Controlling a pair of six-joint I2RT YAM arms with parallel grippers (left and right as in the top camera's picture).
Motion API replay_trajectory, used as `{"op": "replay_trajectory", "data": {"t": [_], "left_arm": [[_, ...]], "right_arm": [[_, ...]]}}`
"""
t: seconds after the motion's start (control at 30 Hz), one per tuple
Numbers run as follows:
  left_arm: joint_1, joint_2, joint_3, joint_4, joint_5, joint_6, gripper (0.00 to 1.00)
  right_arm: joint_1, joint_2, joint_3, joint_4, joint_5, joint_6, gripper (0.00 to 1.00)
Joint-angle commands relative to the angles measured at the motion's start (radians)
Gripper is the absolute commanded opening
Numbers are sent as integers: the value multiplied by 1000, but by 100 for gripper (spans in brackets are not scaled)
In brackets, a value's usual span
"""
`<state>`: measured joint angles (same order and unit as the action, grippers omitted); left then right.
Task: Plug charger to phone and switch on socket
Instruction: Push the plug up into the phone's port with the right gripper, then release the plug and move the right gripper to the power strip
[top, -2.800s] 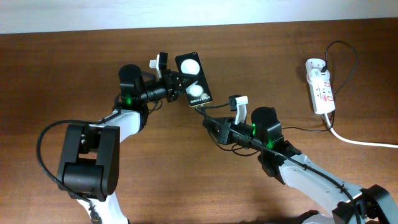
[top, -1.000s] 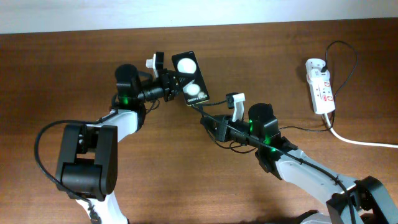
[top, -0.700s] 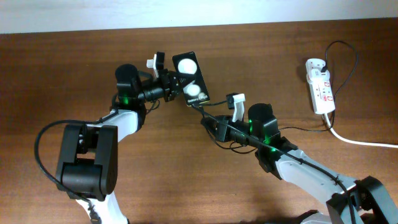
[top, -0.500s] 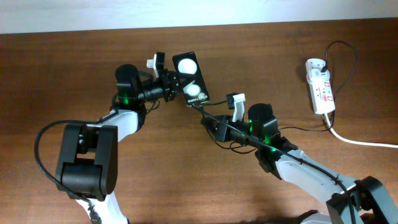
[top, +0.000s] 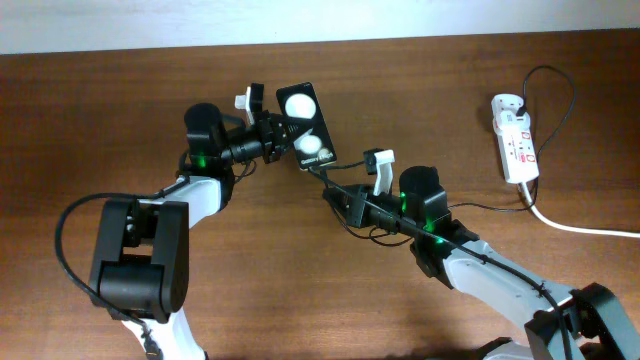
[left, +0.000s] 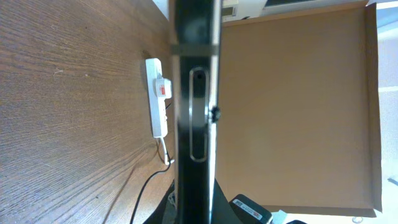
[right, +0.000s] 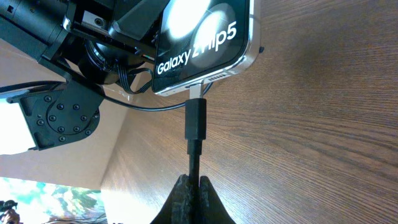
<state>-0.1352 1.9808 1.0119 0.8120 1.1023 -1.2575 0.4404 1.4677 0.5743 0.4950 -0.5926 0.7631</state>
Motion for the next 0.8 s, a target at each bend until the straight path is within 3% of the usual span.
{"op": "replay_trajectory", "data": {"t": [0.0,0.5,0.77], "left_arm": [[-6,0,14,10,16,16,0],[-22,0,14,10,36,16,0],[-41,0,14,10,69,85,0]], "right_arm": [[4,5,23,11,-9,-6,4],[3,5,23,8,26,-2,4],[3,5,57,18,45,6,4]]}}
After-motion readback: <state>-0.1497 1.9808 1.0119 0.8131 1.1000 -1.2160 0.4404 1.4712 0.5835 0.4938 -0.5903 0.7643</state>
